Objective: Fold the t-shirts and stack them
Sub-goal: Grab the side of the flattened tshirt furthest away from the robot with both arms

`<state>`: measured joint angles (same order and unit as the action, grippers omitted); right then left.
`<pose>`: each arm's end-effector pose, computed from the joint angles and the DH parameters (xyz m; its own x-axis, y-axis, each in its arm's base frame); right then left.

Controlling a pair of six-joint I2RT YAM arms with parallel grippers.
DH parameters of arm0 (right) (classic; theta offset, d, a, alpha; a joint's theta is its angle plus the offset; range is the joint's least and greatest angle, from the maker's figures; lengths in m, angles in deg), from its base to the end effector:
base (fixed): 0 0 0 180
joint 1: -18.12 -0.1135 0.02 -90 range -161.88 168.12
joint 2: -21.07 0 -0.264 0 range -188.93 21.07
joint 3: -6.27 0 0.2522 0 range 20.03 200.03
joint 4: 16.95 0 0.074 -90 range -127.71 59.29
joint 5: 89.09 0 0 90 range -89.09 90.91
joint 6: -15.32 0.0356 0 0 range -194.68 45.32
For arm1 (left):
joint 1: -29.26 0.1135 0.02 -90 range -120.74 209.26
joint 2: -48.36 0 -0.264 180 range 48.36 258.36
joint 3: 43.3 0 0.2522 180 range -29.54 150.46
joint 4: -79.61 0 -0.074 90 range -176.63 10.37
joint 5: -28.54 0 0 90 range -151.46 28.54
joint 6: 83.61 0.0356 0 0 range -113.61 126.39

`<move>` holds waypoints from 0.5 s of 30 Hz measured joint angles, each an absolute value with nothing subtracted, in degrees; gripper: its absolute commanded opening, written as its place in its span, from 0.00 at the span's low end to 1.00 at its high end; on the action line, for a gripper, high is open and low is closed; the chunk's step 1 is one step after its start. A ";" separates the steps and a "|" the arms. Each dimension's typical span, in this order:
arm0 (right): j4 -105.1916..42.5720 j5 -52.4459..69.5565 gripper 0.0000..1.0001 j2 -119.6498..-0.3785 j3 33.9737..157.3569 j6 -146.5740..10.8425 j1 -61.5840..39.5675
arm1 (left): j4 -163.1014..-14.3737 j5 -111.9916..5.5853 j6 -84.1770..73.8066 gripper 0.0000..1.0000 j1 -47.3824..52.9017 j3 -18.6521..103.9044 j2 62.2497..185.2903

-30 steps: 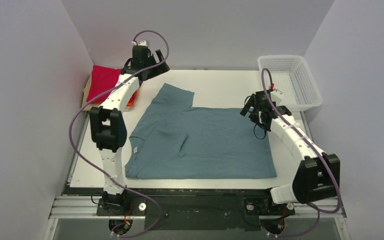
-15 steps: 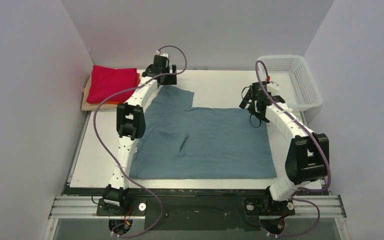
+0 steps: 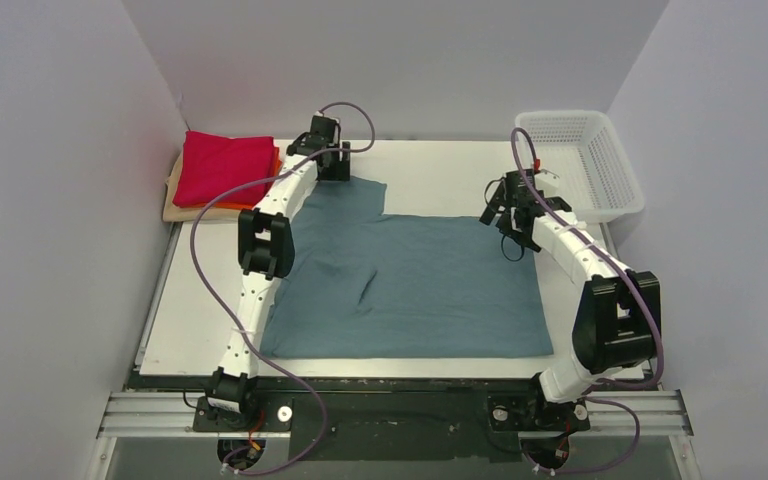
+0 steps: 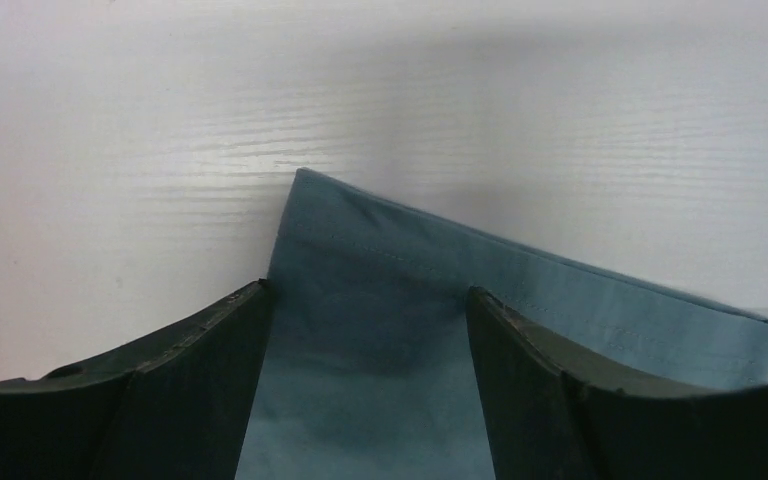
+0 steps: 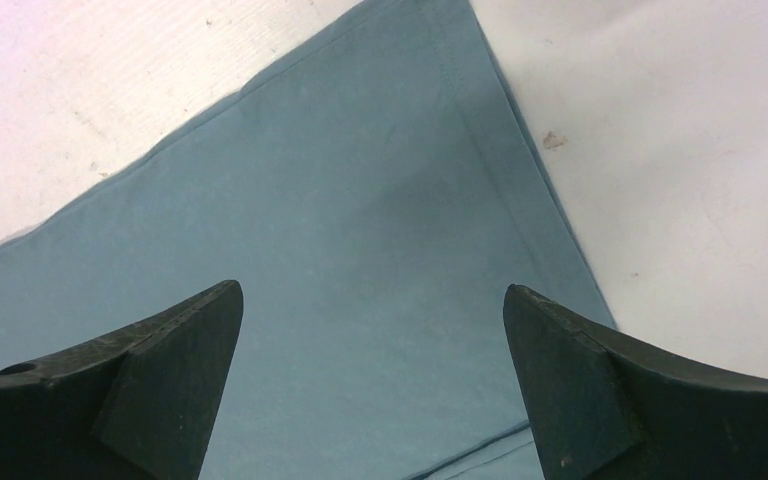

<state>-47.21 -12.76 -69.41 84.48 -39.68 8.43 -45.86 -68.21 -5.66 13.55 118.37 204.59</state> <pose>0.3451 0.0504 0.2505 -0.5412 0.4730 -0.6953 0.3888 0.8739 0.2918 0.5636 -0.1542 0.1612 -0.7521 -0.0038 -0.6590 0.0386 0.9980 -0.0498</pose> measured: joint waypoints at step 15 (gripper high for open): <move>-47.01 -11.88 0.92 -69.34 84.41 -40.05 8.71 | -41.79 -70.48 -6.23 0.00 13.21 119.53 204.94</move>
